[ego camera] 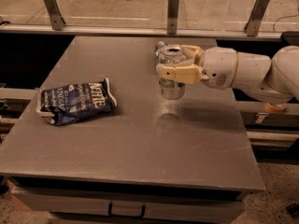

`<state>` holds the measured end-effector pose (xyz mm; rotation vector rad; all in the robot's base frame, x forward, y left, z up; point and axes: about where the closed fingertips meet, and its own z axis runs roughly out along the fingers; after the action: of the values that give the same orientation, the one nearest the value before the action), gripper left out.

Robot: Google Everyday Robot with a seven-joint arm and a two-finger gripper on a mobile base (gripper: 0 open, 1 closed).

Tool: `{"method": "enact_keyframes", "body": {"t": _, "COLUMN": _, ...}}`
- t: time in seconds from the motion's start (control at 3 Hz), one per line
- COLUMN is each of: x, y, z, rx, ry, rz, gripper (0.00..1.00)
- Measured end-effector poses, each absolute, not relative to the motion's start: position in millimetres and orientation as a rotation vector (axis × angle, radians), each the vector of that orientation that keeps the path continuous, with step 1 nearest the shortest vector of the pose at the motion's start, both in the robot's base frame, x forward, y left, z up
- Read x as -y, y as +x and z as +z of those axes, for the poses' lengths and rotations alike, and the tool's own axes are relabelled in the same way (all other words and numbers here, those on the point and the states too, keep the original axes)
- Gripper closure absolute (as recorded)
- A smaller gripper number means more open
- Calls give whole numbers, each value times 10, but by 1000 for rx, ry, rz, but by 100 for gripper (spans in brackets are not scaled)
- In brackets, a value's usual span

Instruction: Place 7up can upright

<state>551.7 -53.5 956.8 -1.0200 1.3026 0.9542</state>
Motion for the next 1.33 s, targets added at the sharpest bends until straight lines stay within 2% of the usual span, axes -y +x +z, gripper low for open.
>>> {"method": "enact_keyframes", "body": {"t": 0.33, "x": 493, "y": 5504, "z": 9515, "rx": -1234, "ry": -1081, "rz": 923, "gripper": 100}}
{"method": "enact_keyframes", "body": {"t": 0.67, "x": 463, "y": 5424, "z": 9346, "rx": -1209, "ry": -1148, "rz": 922, "gripper": 84}}
{"method": "enact_keyframes", "body": {"t": 1.33, "x": 504, "y": 5328, "z": 9164, "rx": -1182, "ry": -1190, "rz": 942, "gripper": 37}}
